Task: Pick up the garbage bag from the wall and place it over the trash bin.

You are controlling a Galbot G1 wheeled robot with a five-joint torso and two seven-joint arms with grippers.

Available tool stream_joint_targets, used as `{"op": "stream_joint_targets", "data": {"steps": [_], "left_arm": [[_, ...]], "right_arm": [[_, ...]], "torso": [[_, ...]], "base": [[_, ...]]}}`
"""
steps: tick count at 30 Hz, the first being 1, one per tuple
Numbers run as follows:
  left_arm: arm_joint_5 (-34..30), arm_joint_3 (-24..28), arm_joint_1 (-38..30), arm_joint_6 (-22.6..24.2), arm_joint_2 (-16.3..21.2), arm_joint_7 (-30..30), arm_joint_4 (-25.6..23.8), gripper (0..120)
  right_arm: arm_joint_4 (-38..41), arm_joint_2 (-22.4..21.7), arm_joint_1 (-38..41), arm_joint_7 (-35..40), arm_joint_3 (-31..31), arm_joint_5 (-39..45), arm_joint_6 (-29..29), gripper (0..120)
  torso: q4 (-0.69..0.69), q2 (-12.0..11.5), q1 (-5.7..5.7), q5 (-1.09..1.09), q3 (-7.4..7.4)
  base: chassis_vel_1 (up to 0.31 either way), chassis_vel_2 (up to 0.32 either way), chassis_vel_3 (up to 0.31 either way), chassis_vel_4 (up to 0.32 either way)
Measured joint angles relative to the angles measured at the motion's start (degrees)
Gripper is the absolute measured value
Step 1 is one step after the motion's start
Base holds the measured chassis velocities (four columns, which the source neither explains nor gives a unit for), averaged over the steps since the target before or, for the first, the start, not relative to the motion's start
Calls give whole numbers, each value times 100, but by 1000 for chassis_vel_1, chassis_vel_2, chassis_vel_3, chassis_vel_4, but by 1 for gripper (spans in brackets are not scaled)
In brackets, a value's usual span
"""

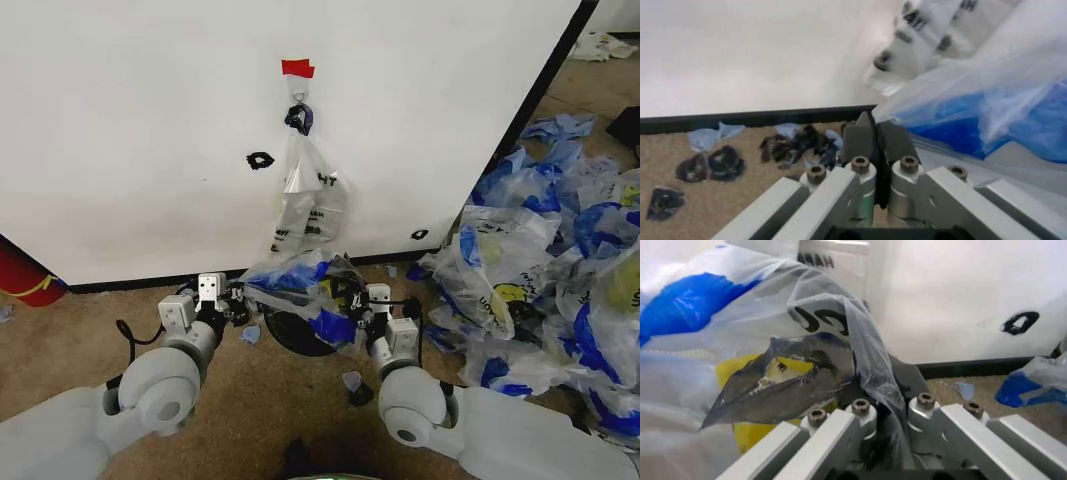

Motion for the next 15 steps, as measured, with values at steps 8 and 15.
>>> {"op": "stream_joint_targets", "data": {"steps": [8, 15], "left_arm": [[90, 2, -8, -36, -57, 24, 197, 0], [173, 10, -34, -68, -126, 77, 413, 0]], "right_arm": [[13, -63, -50, -21, 38, -30, 17, 0], [9, -78, -104, -44, 78, -63, 34, 0]], "torso": [[1, 0, 0, 0, 0], [1, 0, 0, 0, 0]], "base": [[0, 0, 0, 0], [0, 0, 0, 0]]}}
